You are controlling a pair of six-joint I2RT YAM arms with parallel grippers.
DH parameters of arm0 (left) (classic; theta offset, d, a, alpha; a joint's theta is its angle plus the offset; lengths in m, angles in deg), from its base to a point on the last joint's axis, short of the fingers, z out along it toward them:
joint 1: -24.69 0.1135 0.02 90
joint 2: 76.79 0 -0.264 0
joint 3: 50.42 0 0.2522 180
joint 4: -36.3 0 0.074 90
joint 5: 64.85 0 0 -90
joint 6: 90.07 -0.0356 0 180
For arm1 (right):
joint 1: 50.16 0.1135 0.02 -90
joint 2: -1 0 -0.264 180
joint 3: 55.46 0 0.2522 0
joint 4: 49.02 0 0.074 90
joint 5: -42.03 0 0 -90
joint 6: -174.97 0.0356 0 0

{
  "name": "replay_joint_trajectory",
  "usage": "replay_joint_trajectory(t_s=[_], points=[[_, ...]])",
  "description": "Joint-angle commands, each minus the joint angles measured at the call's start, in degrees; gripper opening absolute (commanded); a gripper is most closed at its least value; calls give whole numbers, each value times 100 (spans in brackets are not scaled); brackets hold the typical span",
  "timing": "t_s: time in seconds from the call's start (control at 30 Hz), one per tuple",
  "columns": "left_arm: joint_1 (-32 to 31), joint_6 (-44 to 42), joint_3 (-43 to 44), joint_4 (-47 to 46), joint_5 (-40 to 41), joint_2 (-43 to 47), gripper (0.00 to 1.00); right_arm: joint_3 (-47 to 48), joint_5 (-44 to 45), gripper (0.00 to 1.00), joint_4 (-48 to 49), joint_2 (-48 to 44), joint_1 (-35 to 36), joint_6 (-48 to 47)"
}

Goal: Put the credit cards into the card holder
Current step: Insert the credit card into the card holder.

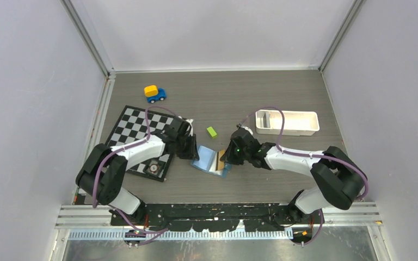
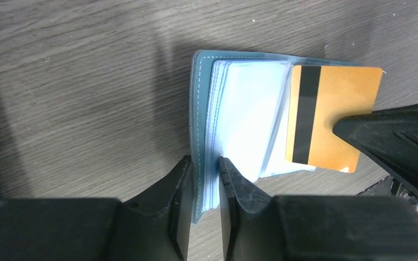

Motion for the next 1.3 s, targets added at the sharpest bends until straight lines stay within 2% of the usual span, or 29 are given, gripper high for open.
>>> replay_joint_trajectory(t_s=[0.0, 0.23, 0.57, 0.9, 1.27], points=[[95, 82, -101, -416, -258, -144, 21, -215, -255, 0, 516, -226, 29, 72], [155, 57, -102, -420, -323, -309, 10, -575, -506, 1, 1193, -297, 30, 239], [171, 31, -117, -407, -342, -405, 9, -675, -663, 0, 1572, -232, 27, 297], [198, 40, -134, -363, -300, -412, 9, -791, -452, 1, 1359, -712, 27, 282], [208, 27, -152, -358, -315, -398, 8, -665, -497, 0, 1278, -237, 27, 440]])
